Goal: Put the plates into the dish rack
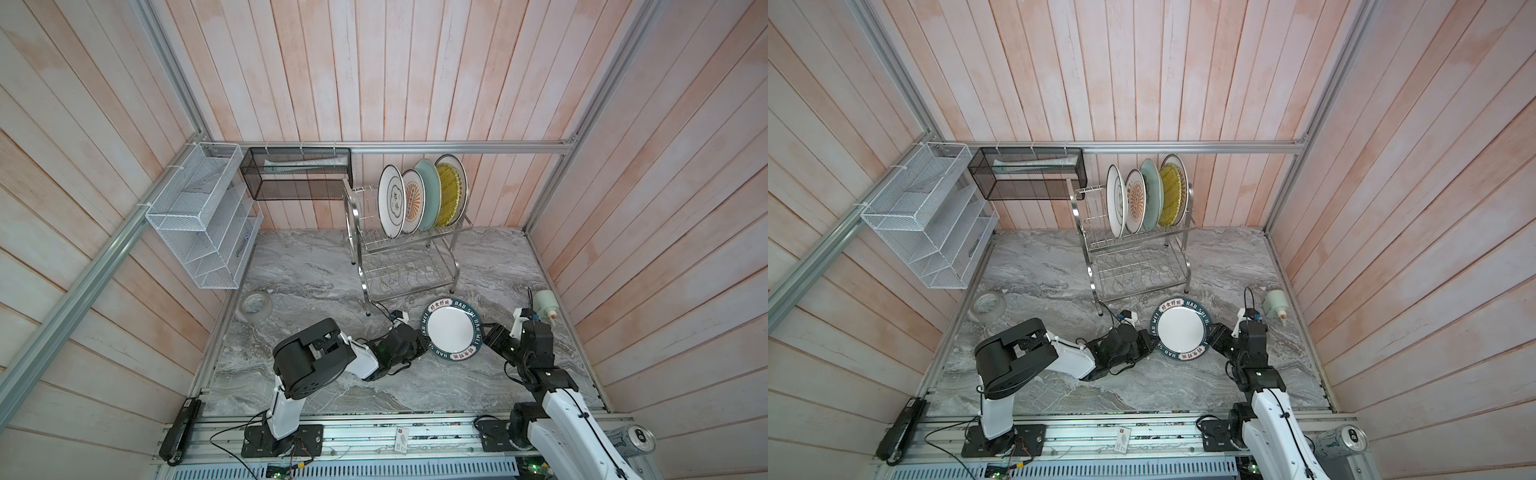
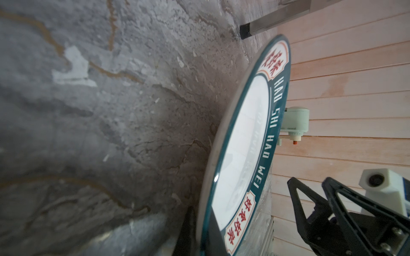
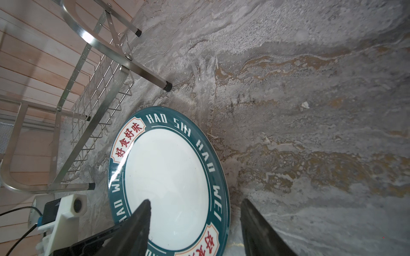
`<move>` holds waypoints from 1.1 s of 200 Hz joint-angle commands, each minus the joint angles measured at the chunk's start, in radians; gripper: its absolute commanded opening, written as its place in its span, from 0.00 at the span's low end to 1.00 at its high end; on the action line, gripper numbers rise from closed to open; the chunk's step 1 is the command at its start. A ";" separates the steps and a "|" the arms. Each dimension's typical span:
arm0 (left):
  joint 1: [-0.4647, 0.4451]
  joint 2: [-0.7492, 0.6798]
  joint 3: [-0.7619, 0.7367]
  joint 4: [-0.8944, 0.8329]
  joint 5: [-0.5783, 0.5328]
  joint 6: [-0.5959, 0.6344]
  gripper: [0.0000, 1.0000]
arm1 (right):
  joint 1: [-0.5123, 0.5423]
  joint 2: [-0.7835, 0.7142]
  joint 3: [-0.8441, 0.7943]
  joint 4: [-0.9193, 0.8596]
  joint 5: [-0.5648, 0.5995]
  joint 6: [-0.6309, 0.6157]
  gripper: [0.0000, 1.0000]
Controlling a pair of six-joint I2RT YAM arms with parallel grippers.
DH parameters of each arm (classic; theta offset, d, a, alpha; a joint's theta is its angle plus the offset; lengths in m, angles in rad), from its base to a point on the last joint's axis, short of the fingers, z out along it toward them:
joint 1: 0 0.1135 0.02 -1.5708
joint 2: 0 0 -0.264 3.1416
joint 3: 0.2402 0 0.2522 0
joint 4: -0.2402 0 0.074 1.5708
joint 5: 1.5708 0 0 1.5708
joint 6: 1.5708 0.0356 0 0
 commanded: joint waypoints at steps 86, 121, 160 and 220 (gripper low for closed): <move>-0.001 -0.145 0.006 -0.130 0.086 0.233 0.00 | -0.029 -0.137 0.120 -0.107 0.093 -0.017 0.64; 0.000 -0.236 0.017 -0.196 0.051 0.325 0.00 | -0.034 -0.172 0.127 -0.122 0.111 -0.008 0.68; 0.010 -0.354 -0.017 -0.230 -0.007 0.353 0.00 | -0.034 -0.194 0.123 -0.102 0.074 -0.010 0.70; 0.135 -0.551 -0.150 -0.220 0.013 0.331 0.00 | -0.034 -0.209 0.108 -0.006 -0.112 -0.015 0.69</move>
